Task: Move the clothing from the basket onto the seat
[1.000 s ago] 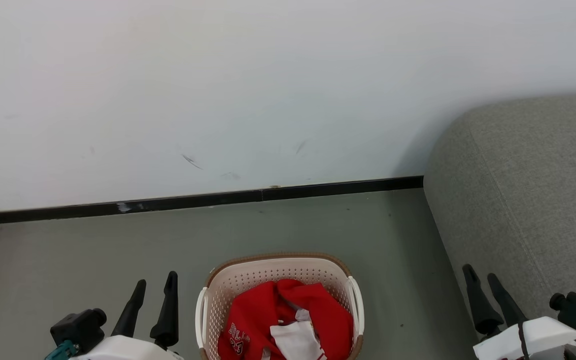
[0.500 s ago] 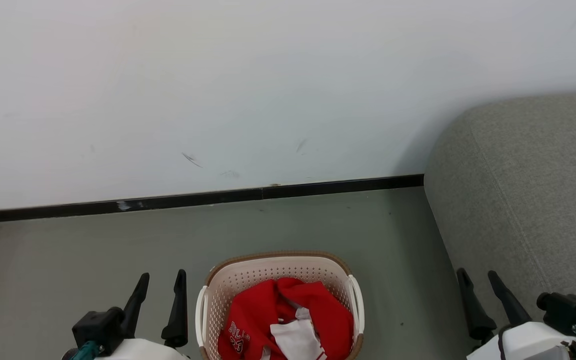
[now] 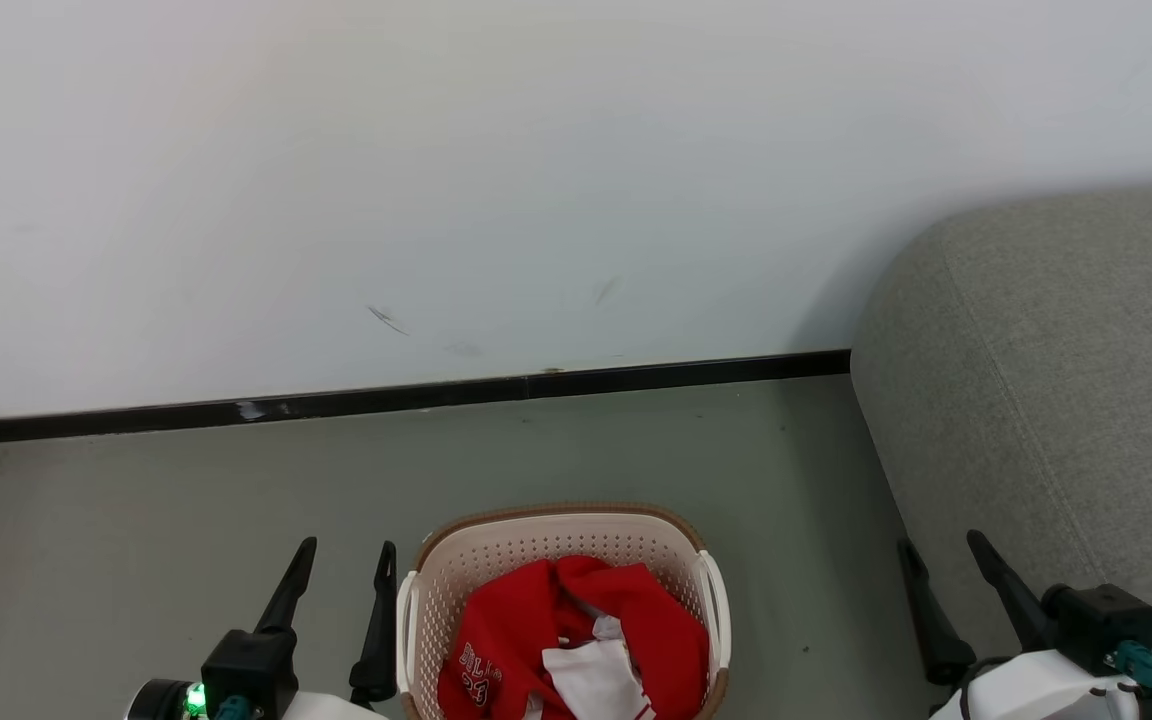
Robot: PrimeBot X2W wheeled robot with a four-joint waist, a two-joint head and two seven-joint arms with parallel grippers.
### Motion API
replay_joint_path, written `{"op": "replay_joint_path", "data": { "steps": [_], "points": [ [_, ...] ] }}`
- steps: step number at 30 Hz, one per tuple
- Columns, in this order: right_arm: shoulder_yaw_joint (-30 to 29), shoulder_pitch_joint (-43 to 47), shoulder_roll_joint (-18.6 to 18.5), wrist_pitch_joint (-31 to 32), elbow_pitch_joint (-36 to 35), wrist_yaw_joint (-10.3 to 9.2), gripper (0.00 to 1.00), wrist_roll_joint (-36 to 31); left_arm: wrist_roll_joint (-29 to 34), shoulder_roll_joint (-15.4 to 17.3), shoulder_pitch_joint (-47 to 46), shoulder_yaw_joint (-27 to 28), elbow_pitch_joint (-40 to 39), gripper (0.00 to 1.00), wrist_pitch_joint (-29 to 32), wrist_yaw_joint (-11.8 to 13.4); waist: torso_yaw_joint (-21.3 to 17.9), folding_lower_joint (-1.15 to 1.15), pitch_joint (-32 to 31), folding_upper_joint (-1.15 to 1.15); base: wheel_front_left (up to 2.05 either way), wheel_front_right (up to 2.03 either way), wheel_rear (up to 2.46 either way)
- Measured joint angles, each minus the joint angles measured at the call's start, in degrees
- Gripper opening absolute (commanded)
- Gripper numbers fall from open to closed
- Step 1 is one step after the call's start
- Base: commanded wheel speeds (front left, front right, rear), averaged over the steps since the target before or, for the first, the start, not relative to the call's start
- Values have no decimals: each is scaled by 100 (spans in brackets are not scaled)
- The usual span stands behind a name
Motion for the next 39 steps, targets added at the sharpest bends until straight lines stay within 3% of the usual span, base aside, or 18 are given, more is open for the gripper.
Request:
{"op": "replay_joint_path", "data": {
  "steps": [11, 39],
  "points": [
    [44, 62, 2, -149, -33, 0, 100, -731, 711, 16, 83, -67, 13, 100, -176, 219, 14, 0, -65, 0, 0, 0, 0],
    [41, 138, 3, -149, -40, 0, 100, -660, 666, 16, 116, 35, 137, 100, -176, 346, 23, -1, -85, 0, 0, 0, 0]
  ]
}}
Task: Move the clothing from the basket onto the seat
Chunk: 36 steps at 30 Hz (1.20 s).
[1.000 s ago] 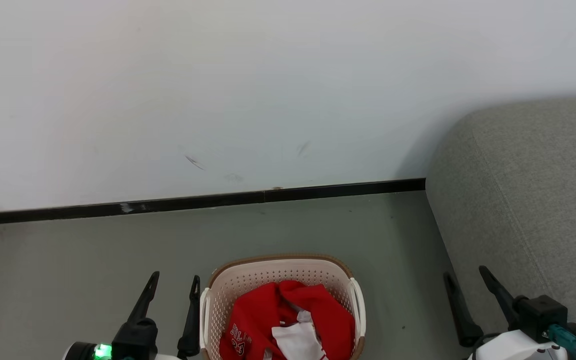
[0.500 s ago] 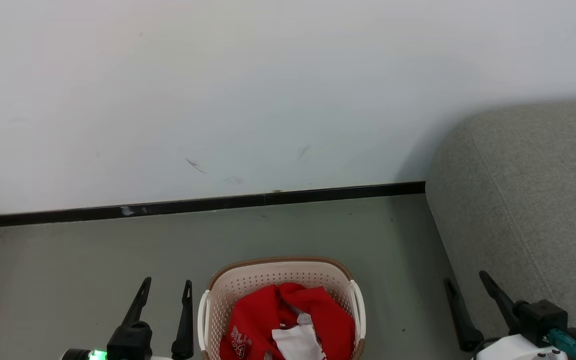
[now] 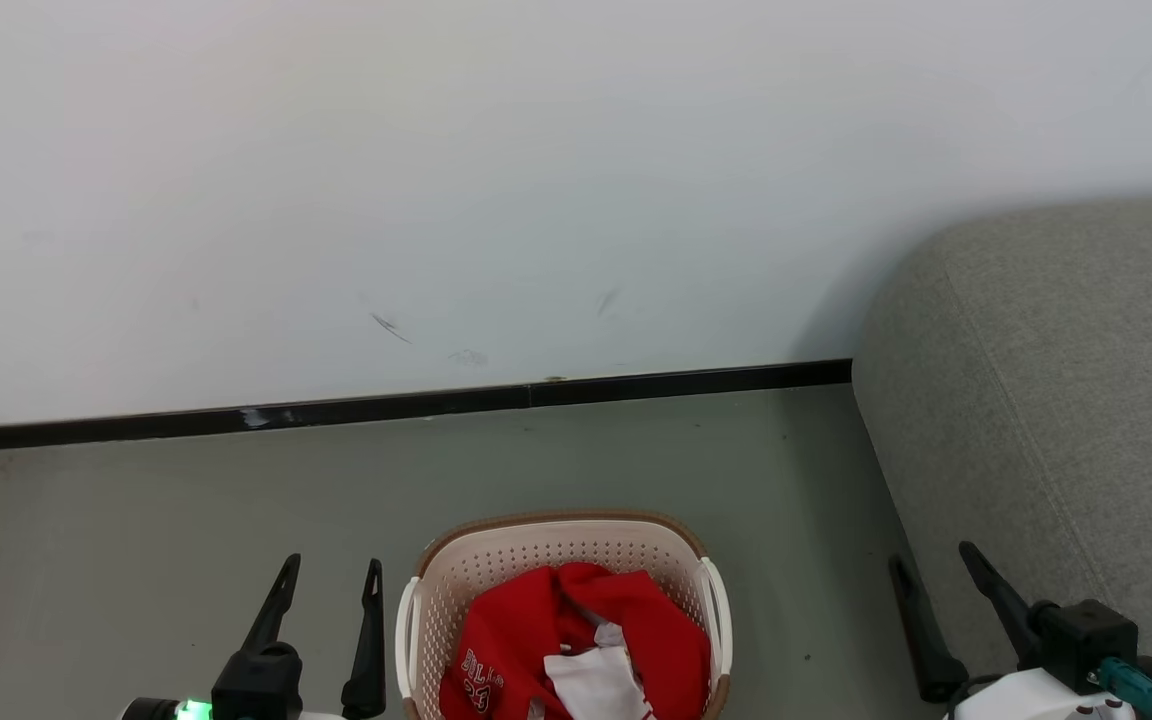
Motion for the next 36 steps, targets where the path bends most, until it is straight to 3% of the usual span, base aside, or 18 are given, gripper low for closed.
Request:
{"op": "replay_joint_path", "data": {
  "steps": [18, 36],
  "points": [
    [-62, 114, 4, -2, -165, 0, 100, 63, 113, 71, -1, -21, 107, 100, -1, 33, -12, -1, 169, 0, 0, 0, 0],
    [-396, 228, 14, -3, -693, 0, 100, 77, 291, 118, -489, -311, 675, 100, 0, -168, -126, -1, 651, 0, 0, 0, 0]
  ]
}}
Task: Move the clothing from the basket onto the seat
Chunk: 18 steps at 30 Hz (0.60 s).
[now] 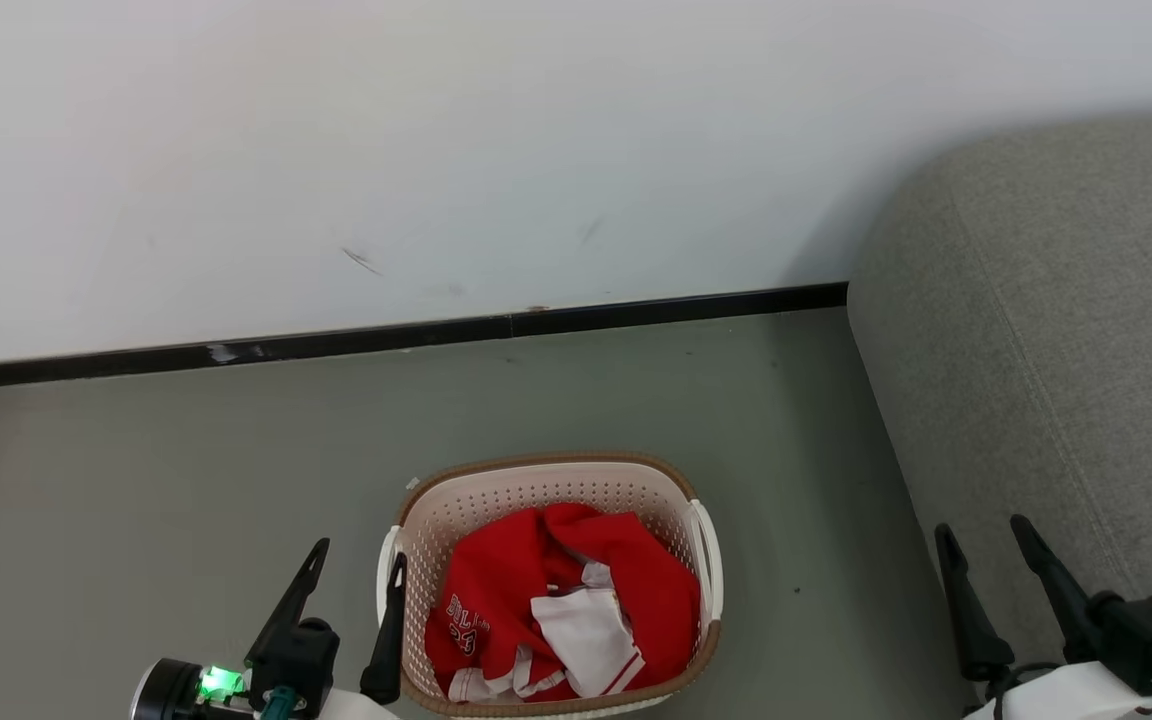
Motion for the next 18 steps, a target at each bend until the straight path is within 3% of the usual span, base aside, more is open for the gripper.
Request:
{"op": "replay_joint_path", "data": {
  "steps": [18],
  "points": [
    [-244, -77, 5, -1, -541, 0, 100, 160, 559, -8, -932, -546, 932, 100, 0, -235, -204, 0, 829, 0, 0, 0, 0]
  ]
}}
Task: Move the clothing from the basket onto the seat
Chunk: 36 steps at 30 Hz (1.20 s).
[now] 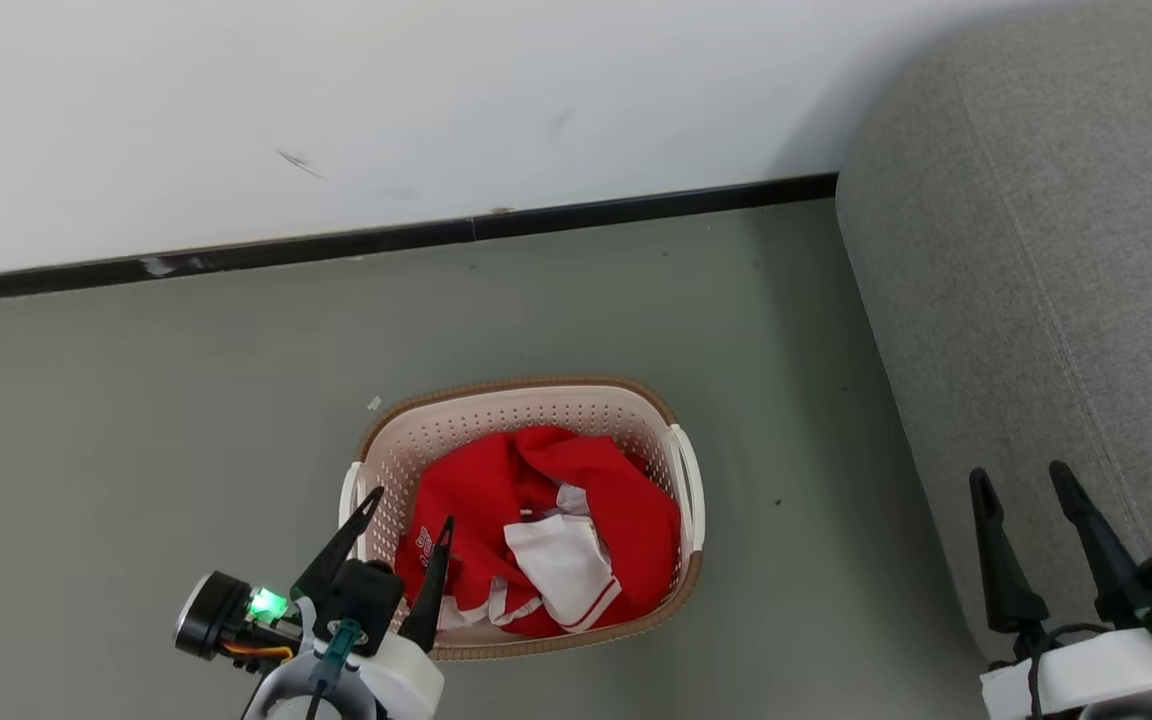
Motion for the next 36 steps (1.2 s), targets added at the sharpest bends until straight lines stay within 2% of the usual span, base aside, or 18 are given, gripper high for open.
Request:
{"op": "replay_joint_path", "data": {
  "steps": [10, 22, 36],
  "points": [
    [13, -452, 0, 0, -283, 0, 100, 34, 307, 8, -653, -214, 478, 100, -1, -116, -193, 0, 652, 0, 0, 0, 0],
    [97, -998, -2, 0, -434, 0, 100, 212, 654, 69, -1241, -397, 1113, 100, 0, -116, -481, 0, 1442, 0, 0, 0, 0],
    [194, -1651, -7, 0, -487, 0, 100, 355, 1391, 411, -2008, -815, 1922, 100, 131, -108, -861, 0, 2215, 0, 0, 0, 0]
  ]
}}
